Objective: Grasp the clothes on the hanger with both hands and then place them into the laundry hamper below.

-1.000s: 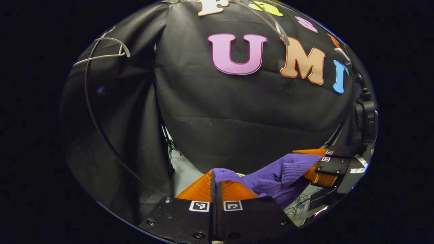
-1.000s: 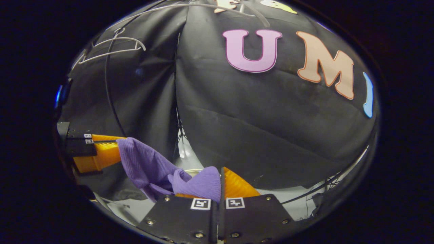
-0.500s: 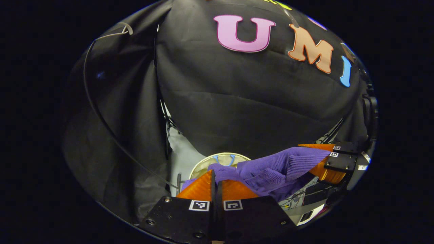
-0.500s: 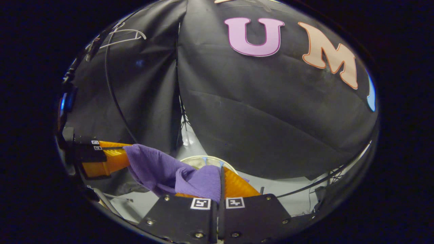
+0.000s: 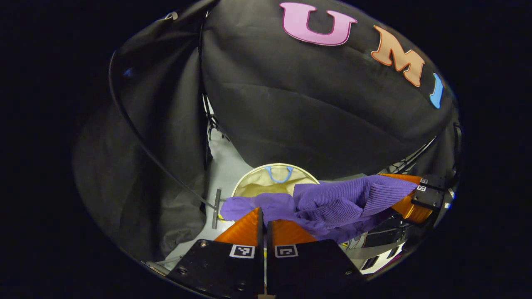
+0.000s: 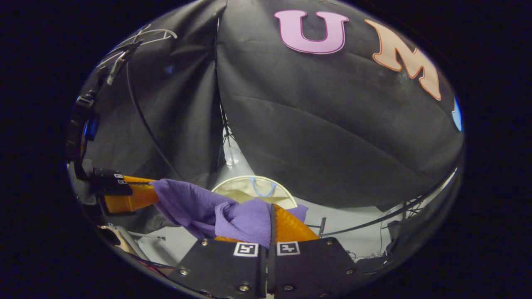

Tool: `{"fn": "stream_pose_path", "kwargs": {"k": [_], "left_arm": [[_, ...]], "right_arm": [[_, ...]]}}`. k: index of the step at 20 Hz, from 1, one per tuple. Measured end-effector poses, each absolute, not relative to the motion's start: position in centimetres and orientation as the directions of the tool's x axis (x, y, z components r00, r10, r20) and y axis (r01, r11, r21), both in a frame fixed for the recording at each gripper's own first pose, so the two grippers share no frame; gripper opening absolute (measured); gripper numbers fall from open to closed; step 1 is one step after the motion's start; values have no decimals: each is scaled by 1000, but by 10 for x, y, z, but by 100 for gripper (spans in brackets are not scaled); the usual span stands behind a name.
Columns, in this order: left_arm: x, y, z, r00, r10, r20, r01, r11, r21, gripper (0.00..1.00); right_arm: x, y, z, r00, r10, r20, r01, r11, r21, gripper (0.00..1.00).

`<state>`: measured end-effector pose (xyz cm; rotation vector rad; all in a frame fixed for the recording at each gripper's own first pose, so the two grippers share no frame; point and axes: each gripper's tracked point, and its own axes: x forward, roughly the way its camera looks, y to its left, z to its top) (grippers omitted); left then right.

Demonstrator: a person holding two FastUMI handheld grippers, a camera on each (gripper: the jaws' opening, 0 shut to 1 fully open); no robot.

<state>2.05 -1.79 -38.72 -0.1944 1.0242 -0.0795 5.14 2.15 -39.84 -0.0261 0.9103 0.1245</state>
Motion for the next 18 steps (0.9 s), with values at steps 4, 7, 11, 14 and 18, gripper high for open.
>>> {"fn": "stream_pose_path", "kwargs": {"k": [4, 7, 11, 14, 18], "left_arm": [[20, -25, -389, 505, -163, -847, -28, 978, -205, 6], [22, -28, -389, 508, -164, -845, -18, 979, -201, 8], [17, -28, -388, 501, -171, -849, 2, 981, -196, 8], [17, -28, -388, 501, -170, -849, 11, 982, -190, 8], [18, -28, -388, 499, -166, -850, 6, 982, -188, 8]], "right_arm": [[44, 23, -404, 582, 107, -806, -121, 992, 45, 4], [46, 23, -403, 589, 112, -800, -117, 992, 53, 4], [50, 25, -396, 595, 112, -796, -120, 992, 50, 4], [51, 25, -398, 595, 112, -796, -118, 992, 51, 4], [48, 28, -398, 594, 115, -796, -120, 991, 54, 4]]}}
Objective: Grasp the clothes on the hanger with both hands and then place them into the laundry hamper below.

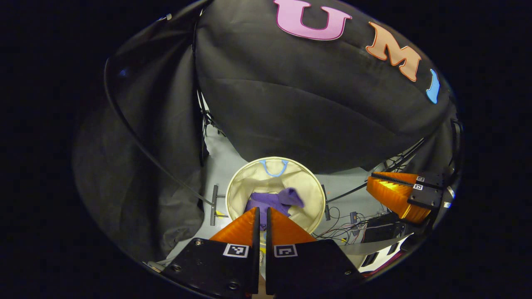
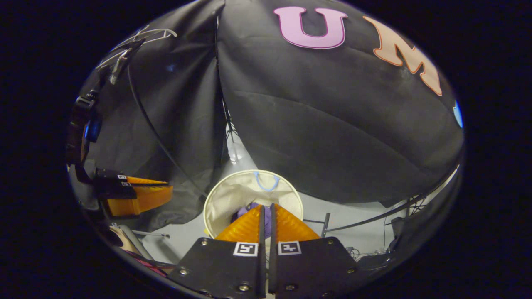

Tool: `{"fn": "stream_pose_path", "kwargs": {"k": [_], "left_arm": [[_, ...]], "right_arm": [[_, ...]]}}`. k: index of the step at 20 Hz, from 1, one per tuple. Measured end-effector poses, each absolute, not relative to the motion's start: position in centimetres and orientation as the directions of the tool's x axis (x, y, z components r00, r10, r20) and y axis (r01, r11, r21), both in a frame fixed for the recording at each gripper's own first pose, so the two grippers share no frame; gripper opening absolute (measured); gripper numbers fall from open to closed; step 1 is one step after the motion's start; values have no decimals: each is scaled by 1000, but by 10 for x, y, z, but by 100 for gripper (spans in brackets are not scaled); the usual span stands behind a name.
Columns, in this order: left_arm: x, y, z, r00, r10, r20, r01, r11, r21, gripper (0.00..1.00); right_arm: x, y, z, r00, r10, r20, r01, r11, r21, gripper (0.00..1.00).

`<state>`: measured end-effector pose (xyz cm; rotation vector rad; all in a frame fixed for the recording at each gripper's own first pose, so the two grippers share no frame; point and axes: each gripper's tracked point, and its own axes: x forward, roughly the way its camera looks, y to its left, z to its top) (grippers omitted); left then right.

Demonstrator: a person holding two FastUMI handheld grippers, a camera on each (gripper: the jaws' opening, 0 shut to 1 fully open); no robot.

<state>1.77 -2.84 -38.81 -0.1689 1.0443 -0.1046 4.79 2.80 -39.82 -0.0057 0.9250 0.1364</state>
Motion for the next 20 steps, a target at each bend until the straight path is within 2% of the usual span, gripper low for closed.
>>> {"fn": "stream_pose_path", "kwargs": {"k": [15, 17, 18, 19, 20], "left_arm": [[16, -22, -377, 528, -152, -836, 23, 986, -165, 8], [16, -28, -372, 536, -163, -828, 34, 984, -172, 16], [17, -27, -373, 541, -163, -825, 42, 985, -166, 26], [18, -27, -368, 550, -163, -819, 54, 986, -160, 28], [19, -30, -367, 559, -166, -812, 67, 986, -155, 25]], "right_arm": [[41, 31, -386, 614, 118, -780, -102, 992, 70, 4], [40, 30, -387, 620, 118, -776, -102, 992, 69, 6], [41, 30, -387, 622, 116, -775, -100, 993, 68, 6], [42, 31, -386, 625, 117, -772, -99, 993, 71, 6], [41, 31, -384, 629, 116, -769, -97, 993, 71, 12]]}}
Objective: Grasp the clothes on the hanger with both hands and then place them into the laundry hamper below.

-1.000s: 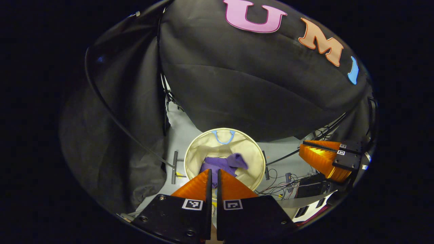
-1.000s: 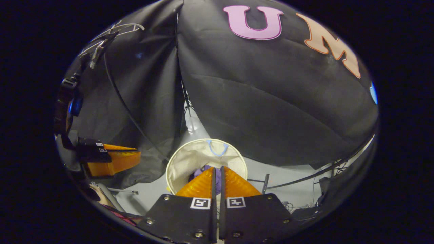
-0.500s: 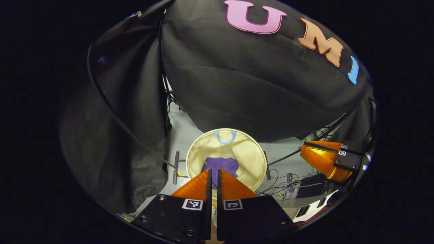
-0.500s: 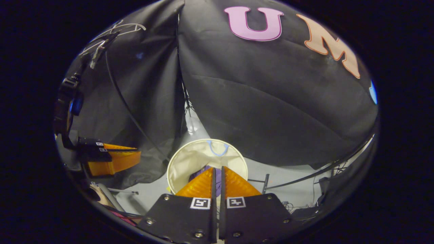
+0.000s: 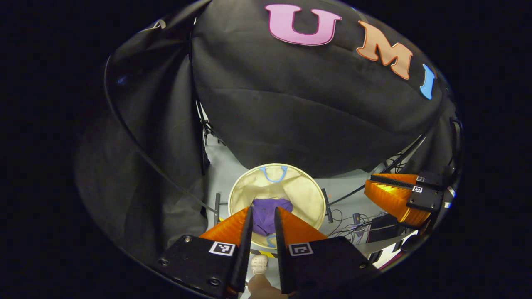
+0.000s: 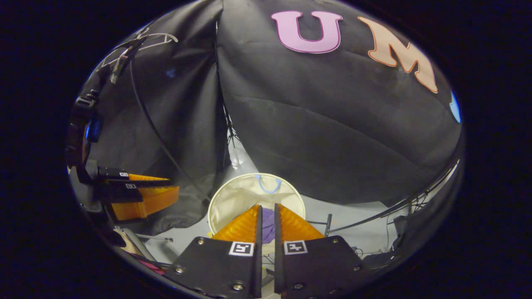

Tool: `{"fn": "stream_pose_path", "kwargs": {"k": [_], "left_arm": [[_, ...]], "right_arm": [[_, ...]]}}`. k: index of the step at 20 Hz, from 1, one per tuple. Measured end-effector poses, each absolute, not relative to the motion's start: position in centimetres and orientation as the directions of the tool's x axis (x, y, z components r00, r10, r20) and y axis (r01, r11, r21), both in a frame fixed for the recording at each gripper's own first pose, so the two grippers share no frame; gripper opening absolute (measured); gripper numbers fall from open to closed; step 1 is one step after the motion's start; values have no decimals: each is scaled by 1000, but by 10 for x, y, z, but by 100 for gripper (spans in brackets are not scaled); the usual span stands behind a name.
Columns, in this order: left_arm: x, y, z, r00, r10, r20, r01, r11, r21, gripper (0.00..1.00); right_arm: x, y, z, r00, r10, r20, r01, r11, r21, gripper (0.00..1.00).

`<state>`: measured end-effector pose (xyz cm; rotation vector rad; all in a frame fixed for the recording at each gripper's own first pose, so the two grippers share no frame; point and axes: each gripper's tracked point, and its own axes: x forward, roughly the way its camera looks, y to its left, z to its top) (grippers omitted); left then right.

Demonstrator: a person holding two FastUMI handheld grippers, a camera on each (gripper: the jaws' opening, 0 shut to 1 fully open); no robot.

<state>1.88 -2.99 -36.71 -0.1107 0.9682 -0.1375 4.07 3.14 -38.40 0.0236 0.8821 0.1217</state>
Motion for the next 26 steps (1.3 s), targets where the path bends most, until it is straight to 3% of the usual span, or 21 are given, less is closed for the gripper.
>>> {"fn": "stream_pose_path", "kwargs": {"k": [1, 2, 4, 5, 7, 10, 11, 12, 13, 14, 15, 18, 26], "left_arm": [[20, -33, -363, 568, -173, -804, 79, 985, -156, 43], [22, -35, -358, 581, -177, -795, 87, 984, -156, 44], [26, -43, -348, 603, -200, -772, 107, 980, -171, 66], [28, -44, -345, 611, -201, -766, 110, 980, -169, 65], [32, -48, -337, 635, -203, -745, 118, 979, -166, 87], [42, -52, -312, 695, -210, -688, 131, 977, -166, 84], [46, -54, -300, 716, -210, -665, 136, 977, -163, 84], [50, -54, -288, 738, -210, -641, 140, 977, -159, 80], [54, -54, -276, 761, -208, -615, 142, 978, -155, 84], [60, -57, -265, 783, -206, -587, 144, 978, -151, 84], [66, -58, -251, 803, -203, -560, 144, 979, -147, 84], [78, -68, -206, 856, -211, -472, 157, 976, -152, 89], [97, -107, -89, 939, -266, -218, 240, 961, -136, 95]], "right_arm": [[42, 32, -383, 633, 115, -766, -94, 993, 71, 12], [39, 31, -377, 637, 115, -762, -92, 993, 73, 14], [34, 26, -371, 646, 115, -754, -88, 993, 76, 25], [33, 26, -369, 651, 114, -751, -85, 993, 78, 27], [32, 26, -362, 663, 121, -739, -80, 993, 90, 29], [33, 23, -350, 691, 117, -713, -75, 993, 90, 51], [35, 20, -343, 706, 112, -700, -74, 994, 84, 53], [36, 18, -332, 723, 106, -682, -72, 994, 79, 61], [39, 15, -321, 741, 99, -664, -68, 995, 72, 67], [42, 10, -310, 761, 88, -642, -61, 996, 64, 78], [45, 5, -297, 781, 77, -620, -55, 997, 56, 76], [54, -13, -254, 840, 34, -541, -21, 999, 30, 100], [57, -70, -126, 954, -83, -289, 82, 996, -17, 98]]}}
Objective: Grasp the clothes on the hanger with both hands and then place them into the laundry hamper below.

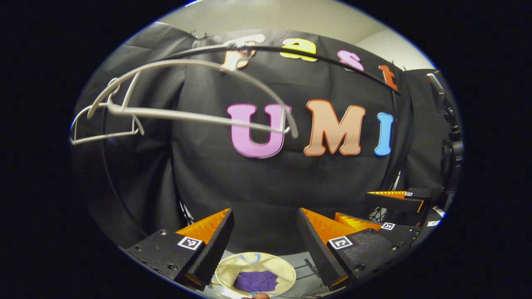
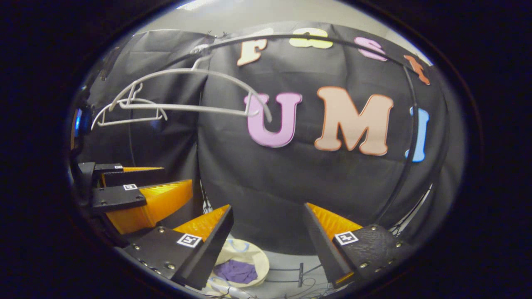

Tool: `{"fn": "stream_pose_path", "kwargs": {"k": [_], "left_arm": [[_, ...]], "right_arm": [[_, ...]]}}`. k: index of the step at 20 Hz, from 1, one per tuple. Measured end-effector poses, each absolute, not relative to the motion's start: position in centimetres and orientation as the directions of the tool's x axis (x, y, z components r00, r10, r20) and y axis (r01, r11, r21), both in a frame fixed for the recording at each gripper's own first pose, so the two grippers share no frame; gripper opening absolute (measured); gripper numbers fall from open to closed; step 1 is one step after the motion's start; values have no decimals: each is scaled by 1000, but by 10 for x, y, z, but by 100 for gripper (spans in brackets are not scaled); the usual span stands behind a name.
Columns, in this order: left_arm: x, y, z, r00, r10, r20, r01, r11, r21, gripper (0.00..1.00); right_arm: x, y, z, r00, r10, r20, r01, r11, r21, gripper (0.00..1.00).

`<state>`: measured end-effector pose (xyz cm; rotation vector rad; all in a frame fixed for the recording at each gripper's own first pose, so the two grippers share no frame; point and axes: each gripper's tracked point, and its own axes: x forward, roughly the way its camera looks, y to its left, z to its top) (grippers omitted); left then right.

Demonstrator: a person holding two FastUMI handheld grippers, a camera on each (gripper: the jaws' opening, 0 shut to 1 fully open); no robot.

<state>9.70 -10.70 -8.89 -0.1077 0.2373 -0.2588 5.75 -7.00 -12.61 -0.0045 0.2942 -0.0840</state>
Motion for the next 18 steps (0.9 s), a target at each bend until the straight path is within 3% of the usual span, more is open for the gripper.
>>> {"fn": "stream_pose_path", "kwargs": {"k": [10, 18], "left_arm": [[93, -151, 25, 955, -295, 21, 294, 944, -150, 94], [80, -197, 59, 948, -303, 94, 314, 940, -134, 92]], "right_arm": [[20, -126, 12, 987, -161, 4, 161, 987, -20, 98], [-22, -188, 46, 969, -231, 83, 233, 972, -19, 98]]}}
